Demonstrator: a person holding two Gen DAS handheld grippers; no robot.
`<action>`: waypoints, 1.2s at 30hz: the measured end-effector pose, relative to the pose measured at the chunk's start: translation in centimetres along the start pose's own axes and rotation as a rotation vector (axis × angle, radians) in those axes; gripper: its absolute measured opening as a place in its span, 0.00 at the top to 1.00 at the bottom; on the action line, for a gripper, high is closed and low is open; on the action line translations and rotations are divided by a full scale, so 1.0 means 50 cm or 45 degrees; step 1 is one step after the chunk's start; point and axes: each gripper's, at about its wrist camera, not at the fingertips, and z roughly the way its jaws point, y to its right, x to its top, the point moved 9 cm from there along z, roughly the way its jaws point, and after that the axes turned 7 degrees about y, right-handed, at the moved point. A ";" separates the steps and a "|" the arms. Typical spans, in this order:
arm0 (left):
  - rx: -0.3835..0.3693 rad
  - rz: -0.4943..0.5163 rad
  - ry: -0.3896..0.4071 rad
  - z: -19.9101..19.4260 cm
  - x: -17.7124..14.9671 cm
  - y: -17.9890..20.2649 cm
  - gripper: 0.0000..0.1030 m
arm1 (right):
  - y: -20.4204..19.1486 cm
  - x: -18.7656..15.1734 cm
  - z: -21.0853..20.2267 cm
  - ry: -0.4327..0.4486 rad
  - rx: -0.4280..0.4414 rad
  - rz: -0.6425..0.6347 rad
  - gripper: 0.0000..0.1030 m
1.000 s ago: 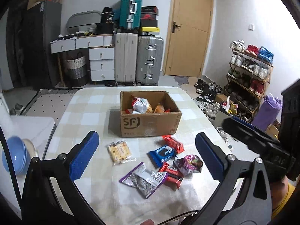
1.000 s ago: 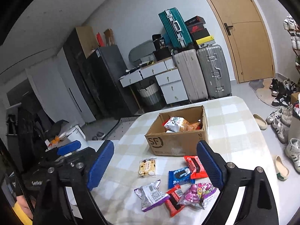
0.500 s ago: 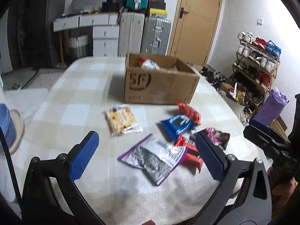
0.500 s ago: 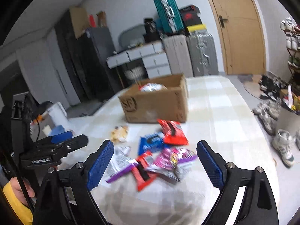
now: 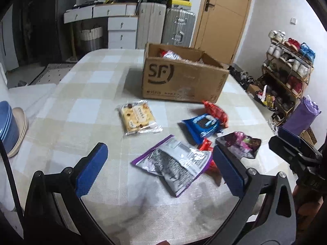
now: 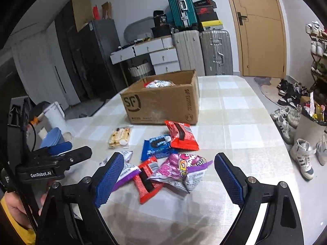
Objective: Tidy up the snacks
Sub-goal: 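Withdraw both tools from the box back toward the remaining snacks, then grasp the silver-and-purple bag with the left tool while the right tool grasps the pink candy bag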
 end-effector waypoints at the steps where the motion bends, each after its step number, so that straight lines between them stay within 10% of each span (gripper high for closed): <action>1: 0.011 -0.008 -0.019 0.006 -0.004 -0.006 0.00 | 0.004 -0.002 0.004 -0.012 -0.011 0.005 0.11; 12: -0.006 -0.226 -0.285 0.107 -0.071 -0.020 0.01 | 0.052 -0.051 0.056 -0.175 -0.079 0.142 0.11; 26: 0.192 -0.227 -0.292 0.173 -0.079 0.027 0.02 | 0.054 -0.041 0.041 -0.155 -0.058 0.149 0.11; 32: 0.121 -0.175 -0.291 0.168 -0.085 0.044 0.42 | 0.069 -0.054 0.063 -0.211 -0.067 0.169 0.11; 36: 0.041 -0.151 -0.290 0.162 -0.085 0.039 0.52 | 0.068 -0.058 0.067 -0.223 -0.061 0.173 0.11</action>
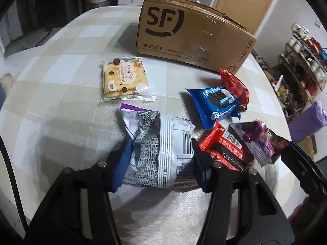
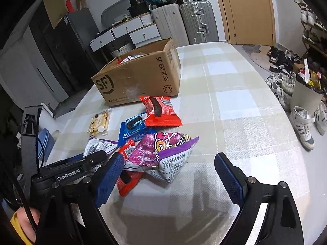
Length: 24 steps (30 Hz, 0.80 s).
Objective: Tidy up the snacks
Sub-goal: 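Grasp the silver-and-purple bag with the left tool while the right tool grasps the pink candy bag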
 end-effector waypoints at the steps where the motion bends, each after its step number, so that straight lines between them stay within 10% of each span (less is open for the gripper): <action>1: -0.021 0.005 -0.001 -0.003 0.000 -0.003 0.53 | 0.000 -0.002 0.000 -0.005 0.002 0.003 0.11; 24: -0.194 0.026 0.076 -0.096 0.003 -0.058 0.58 | 0.000 -0.009 0.090 -0.132 -0.020 0.023 0.16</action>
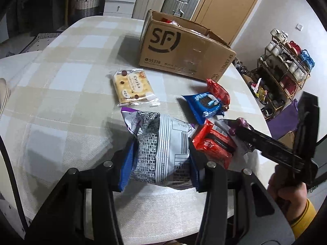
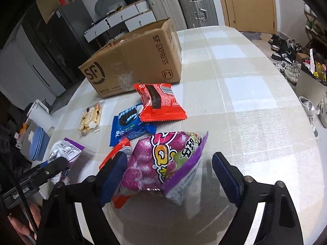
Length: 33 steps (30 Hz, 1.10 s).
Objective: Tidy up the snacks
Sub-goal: 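Grasp the silver-and-purple bag with the left tool while the right tool grasps the pink candy bag, then lift and carry both bags over the cardboard box with both tools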
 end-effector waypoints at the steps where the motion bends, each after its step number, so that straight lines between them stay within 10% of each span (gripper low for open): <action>1: -0.005 -0.001 0.000 -0.003 0.000 0.001 0.58 | 0.000 -0.001 0.004 -0.006 0.002 0.002 0.17; 13: -0.020 -0.006 0.011 -0.014 0.001 0.004 0.58 | -0.020 -0.009 -0.001 0.000 0.108 0.032 0.53; 33: -0.002 0.004 0.042 -0.027 0.006 -0.001 0.58 | -0.031 0.012 -0.073 0.126 0.222 0.123 0.55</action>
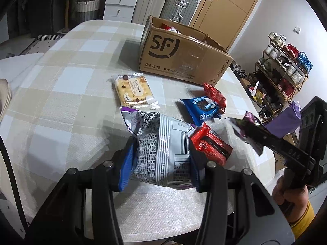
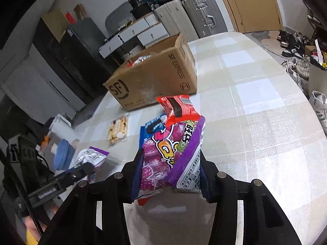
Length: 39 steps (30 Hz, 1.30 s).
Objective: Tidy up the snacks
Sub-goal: 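Lift and carry both bags over the cardboard box with both tools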
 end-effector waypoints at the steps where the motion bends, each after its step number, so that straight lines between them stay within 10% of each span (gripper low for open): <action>1: 0.004 0.009 0.005 -0.002 0.001 0.001 0.58 | -0.004 0.000 -0.004 0.005 0.013 -0.001 0.55; 19: 0.009 0.128 0.191 -0.123 0.102 0.057 0.58 | -0.183 0.077 -0.096 0.141 0.307 -0.076 0.55; 39: 0.034 0.223 0.274 -0.130 0.384 0.101 0.57 | -0.255 0.313 -0.110 0.266 0.292 -0.195 0.55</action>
